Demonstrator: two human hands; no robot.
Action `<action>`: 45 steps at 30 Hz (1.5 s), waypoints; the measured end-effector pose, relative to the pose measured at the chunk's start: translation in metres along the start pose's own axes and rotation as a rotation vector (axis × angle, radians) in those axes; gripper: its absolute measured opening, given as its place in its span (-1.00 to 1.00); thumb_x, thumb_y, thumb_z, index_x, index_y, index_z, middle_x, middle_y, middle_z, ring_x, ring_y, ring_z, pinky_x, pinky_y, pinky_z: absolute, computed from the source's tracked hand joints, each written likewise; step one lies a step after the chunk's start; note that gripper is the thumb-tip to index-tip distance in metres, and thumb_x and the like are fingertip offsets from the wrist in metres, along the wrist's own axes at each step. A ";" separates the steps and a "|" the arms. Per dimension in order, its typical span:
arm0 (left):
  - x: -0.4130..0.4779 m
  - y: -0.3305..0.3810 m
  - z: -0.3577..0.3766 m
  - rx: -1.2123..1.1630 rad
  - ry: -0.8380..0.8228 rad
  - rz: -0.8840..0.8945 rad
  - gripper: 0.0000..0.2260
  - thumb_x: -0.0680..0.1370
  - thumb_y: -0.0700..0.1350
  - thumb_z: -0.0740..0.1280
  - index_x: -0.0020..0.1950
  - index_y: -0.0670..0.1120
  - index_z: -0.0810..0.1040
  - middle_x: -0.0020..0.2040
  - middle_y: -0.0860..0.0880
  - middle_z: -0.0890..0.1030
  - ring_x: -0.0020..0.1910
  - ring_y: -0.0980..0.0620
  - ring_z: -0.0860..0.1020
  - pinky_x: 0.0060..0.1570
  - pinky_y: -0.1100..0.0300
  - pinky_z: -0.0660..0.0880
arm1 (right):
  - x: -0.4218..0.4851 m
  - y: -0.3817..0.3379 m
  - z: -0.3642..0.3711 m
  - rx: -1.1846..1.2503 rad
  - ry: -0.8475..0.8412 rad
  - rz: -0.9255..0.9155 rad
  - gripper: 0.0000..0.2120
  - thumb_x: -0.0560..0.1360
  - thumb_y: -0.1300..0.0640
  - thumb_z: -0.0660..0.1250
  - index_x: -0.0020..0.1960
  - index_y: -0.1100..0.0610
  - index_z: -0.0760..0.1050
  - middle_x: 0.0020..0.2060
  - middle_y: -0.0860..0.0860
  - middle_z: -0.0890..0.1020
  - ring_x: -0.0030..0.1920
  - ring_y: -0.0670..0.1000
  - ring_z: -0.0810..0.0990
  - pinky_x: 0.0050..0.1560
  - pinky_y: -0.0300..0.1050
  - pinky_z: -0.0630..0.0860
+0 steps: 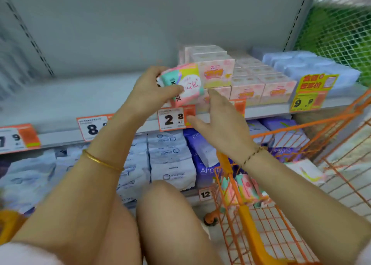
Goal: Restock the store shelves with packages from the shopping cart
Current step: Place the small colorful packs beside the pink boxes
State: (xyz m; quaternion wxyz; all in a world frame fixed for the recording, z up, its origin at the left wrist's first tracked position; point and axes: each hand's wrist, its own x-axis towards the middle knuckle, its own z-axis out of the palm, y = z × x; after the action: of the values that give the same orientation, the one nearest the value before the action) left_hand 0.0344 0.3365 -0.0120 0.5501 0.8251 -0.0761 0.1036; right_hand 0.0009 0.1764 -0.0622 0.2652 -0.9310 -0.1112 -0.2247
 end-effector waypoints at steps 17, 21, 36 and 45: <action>0.056 -0.062 0.001 0.253 -0.129 0.055 -0.51 0.47 -0.34 0.34 0.37 -0.14 0.33 0.32 -0.19 0.38 0.25 -0.10 0.43 0.12 0.21 0.45 | -0.001 0.003 0.047 0.024 -0.151 -0.071 -0.86 0.52 0.21 0.21 0.06 0.21 0.41 -0.05 0.15 0.52 -0.13 0.21 0.50 -0.16 0.12 0.46; 0.052 -0.061 0.005 0.269 -0.200 0.018 -0.52 0.49 -0.32 0.33 0.38 -0.11 0.31 0.31 -0.16 0.41 0.15 -0.07 0.50 0.02 0.15 0.50 | 0.003 0.001 0.051 0.012 -0.145 -0.071 -0.85 0.53 0.21 0.20 0.08 0.20 0.41 -0.01 0.13 0.53 -0.10 0.19 0.52 -0.15 0.10 0.48; -0.008 -0.018 0.051 0.333 -0.085 0.468 -0.62 0.33 -0.16 0.21 0.12 -0.17 0.50 0.05 -0.07 0.48 -0.03 0.00 0.48 0.03 0.21 0.39 | 0.011 0.009 -0.052 -0.068 -0.244 0.148 -0.87 0.47 0.22 0.25 -0.09 0.26 0.53 -0.16 0.18 0.63 -0.13 0.18 0.59 -0.19 -0.04 0.50; -0.028 -0.042 0.104 0.603 -0.453 0.569 -0.66 0.38 -0.09 0.20 0.12 -0.10 0.52 0.04 -0.09 0.50 0.06 -0.16 0.45 0.04 -0.10 0.41 | -0.046 0.083 -0.016 -0.607 -1.020 0.315 -0.71 0.56 0.10 0.21 -0.31 0.14 0.30 -0.31 0.03 0.39 -0.25 0.07 0.43 -0.17 -0.09 0.37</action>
State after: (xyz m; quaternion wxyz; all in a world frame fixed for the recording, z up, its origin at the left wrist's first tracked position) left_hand 0.0265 0.2566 -0.0957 0.2054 0.8963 -0.3838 0.0851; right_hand -0.0184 0.0949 -0.1089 -0.0685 -0.9605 -0.0164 0.2694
